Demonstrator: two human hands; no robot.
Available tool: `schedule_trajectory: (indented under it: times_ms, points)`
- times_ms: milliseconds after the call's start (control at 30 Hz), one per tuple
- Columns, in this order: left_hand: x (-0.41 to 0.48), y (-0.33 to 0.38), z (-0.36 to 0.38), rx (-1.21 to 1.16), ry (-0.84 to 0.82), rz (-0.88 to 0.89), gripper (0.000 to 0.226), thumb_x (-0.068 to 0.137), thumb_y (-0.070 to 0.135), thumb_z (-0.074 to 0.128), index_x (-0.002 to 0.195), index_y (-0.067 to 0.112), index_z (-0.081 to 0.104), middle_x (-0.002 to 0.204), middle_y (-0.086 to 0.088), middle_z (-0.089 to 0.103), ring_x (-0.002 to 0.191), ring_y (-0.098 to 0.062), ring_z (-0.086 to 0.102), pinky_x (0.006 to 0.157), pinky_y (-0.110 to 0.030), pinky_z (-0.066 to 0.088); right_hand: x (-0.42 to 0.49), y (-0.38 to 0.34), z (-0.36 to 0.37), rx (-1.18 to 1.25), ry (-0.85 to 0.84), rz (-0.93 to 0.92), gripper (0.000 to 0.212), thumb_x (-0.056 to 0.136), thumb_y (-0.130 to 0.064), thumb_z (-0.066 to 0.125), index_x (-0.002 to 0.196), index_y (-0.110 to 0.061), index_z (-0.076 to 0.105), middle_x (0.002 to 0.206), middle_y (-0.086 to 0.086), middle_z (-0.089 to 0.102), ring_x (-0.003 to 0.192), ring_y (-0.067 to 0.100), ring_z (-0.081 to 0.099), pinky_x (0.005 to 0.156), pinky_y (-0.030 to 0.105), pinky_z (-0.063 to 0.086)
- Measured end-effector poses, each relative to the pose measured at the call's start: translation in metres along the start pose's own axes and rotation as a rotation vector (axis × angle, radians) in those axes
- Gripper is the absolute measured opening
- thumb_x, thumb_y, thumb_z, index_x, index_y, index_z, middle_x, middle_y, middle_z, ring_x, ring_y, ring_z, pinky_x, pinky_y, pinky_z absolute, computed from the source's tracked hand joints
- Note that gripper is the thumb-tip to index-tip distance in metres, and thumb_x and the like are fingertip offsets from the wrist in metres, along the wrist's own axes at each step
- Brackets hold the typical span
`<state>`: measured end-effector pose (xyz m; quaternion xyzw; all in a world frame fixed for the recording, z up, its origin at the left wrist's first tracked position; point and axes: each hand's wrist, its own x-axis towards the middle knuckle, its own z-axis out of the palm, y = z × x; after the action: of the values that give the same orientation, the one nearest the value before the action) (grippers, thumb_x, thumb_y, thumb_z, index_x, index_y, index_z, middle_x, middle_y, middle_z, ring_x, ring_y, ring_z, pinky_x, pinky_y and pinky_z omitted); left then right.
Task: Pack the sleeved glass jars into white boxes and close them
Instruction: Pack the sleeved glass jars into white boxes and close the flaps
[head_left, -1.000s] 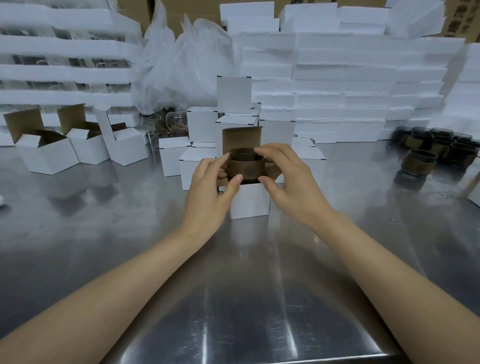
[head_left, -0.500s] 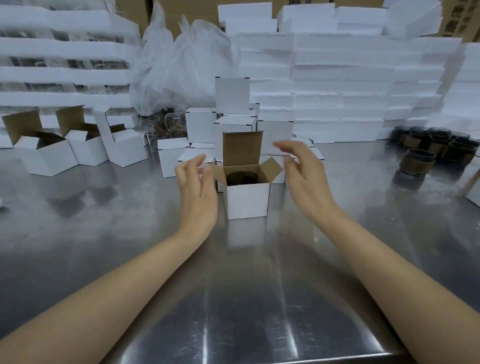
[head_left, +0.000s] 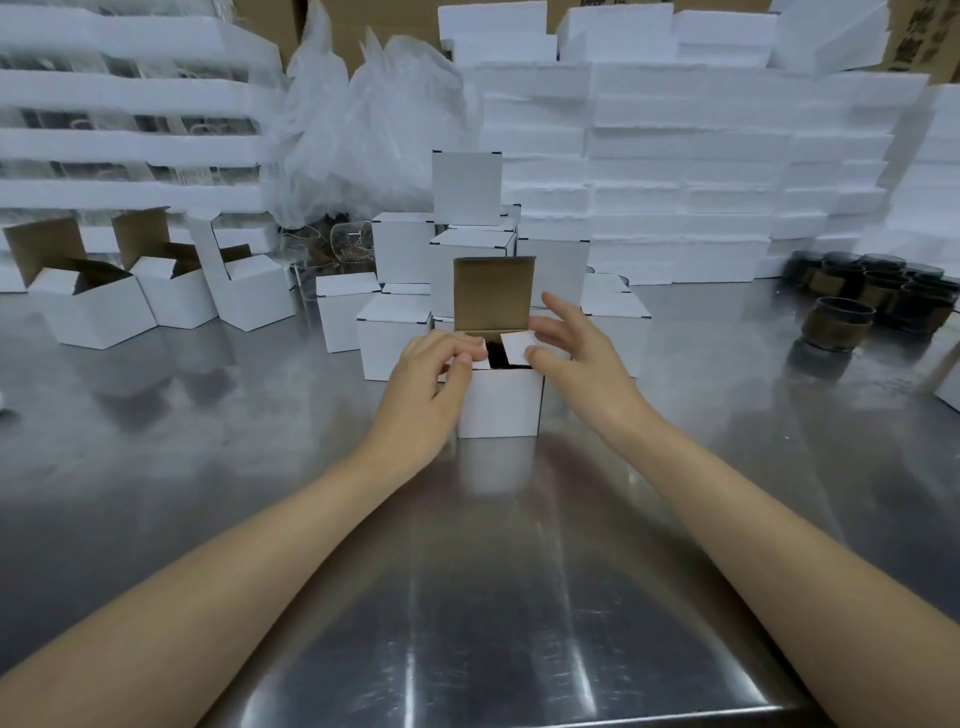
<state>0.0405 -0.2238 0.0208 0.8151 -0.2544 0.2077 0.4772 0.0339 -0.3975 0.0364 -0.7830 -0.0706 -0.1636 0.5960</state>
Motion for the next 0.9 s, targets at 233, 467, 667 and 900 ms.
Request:
schedule_trajectory:
  times_ms: [233,467,667,900]
  points:
    - [-0.001,0.002,0.004,-0.085,0.015,-0.045,0.024,0.1,0.007,0.042,0.105,0.007,0.066,0.141,0.001,0.032,0.132,-0.002,0.032,0.093,0.0,0.03,0.0,-0.002,-0.001,-0.034,-0.037,-0.128,0.054,0.088,0.005,0.052,0.136,-0.021,0.047,0.127,-0.002,0.059,0.123,0.005,0.05,0.098,0.018,0.042]
    - [-0.004,-0.002,0.004,-0.181,0.002,-0.107,0.024,0.101,0.025,0.045,0.125,0.022,0.05,0.13,0.021,0.052,0.093,0.013,0.055,0.08,-0.005,0.04,-0.006,0.002,-0.009,-0.119,-0.109,-0.182,0.04,0.092,-0.014,0.036,0.123,-0.011,0.061,0.128,0.0,0.059,0.122,0.01,0.051,0.102,0.02,0.04]
    - [-0.005,-0.004,0.004,-0.236,0.031,-0.067,0.03,0.099,0.009,0.046,0.125,0.021,0.037,0.131,0.008,0.052,0.102,0.018,0.05,0.086,-0.007,0.039,-0.008,0.003,-0.005,-0.149,-0.069,-0.235,0.022,0.095,-0.02,0.059,0.116,-0.021,0.064,0.118,-0.009,0.062,0.115,0.005,0.056,0.089,0.009,0.044]
    - [-0.002,-0.002,0.004,-0.139,0.017,0.007,0.02,0.101,0.02,0.046,0.119,0.019,0.055,0.122,0.006,0.054,0.109,0.009,0.047,0.08,-0.003,0.036,-0.009,0.001,-0.006,-0.071,-0.064,-0.27,0.022,0.09,-0.01,0.065,0.111,-0.011,0.07,0.114,0.003,0.065,0.107,0.003,0.058,0.08,0.011,0.046]
